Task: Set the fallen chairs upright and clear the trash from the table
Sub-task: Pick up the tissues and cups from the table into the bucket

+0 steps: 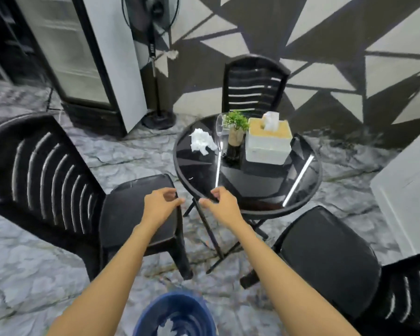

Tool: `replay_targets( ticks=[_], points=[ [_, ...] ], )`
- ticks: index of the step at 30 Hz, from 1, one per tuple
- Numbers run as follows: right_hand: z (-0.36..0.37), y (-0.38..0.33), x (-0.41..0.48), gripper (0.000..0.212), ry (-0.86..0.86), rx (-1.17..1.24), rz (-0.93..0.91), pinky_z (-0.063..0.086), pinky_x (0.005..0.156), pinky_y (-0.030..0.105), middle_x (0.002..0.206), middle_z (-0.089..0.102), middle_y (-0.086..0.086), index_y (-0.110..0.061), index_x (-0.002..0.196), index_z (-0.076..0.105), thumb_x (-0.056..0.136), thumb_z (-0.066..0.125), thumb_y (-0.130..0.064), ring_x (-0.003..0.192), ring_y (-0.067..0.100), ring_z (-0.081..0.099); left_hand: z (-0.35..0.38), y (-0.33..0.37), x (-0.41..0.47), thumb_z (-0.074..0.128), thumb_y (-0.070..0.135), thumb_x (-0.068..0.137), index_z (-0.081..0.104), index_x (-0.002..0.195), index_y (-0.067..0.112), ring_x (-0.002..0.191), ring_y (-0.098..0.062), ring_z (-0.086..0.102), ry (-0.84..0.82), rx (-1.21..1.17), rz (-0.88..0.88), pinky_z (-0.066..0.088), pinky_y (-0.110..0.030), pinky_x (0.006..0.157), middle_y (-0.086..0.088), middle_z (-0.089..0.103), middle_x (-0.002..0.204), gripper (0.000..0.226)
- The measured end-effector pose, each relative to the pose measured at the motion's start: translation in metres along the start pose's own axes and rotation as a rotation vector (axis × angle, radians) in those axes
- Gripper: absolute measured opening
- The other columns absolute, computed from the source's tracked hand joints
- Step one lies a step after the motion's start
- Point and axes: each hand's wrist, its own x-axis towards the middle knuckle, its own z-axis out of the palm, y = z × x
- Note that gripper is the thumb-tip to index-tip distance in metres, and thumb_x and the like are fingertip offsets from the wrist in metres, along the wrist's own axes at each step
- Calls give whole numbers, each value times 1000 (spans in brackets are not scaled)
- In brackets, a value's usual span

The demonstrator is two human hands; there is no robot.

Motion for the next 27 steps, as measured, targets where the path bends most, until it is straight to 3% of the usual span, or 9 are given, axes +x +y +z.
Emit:
replay_targets(
  ticks=[6,14,18,22,27],
  points=[
    [-81,-41,81,52,76,-32,-143,38,91,26,129,55,8,-9,124,51,84,67,-38,118,22,51,4,52,71,75,25,76,63,118,6,111,-20,61,14,4,78,42,-23,93,-12,66,118,47],
    [-171,-84,248,34,99,-9,-264,41,89,22,114,63,3,-12,112,59,84,67,-28,101,11,54,37,100,195,76,21,76,62,119,4,115,-22,59,71,20,-4,39,-26,98,-13,64,123,49],
    [-197,-82,334,36,14,-48,-258,43,88,23,113,62,5,-9,115,58,85,67,-27,98,11,53,61,114,250,76,20,75,61,119,5,115,-21,59,83,41,-48,40,-23,95,-13,64,124,49],
    [-197,-64,406,45,-156,-197,-186,43,70,17,121,60,9,-9,121,55,83,70,-27,102,17,55,82,112,292,75,24,76,59,123,9,119,-22,56,66,86,-111,40,-26,95,-10,61,128,51],
    [-175,-41,455,60,-438,-369,-111,39,88,25,131,56,10,-11,130,50,79,74,-33,118,24,53,105,97,319,75,25,76,51,132,13,129,-22,45,25,88,-191,35,-27,99,-7,50,140,63]
  ],
)
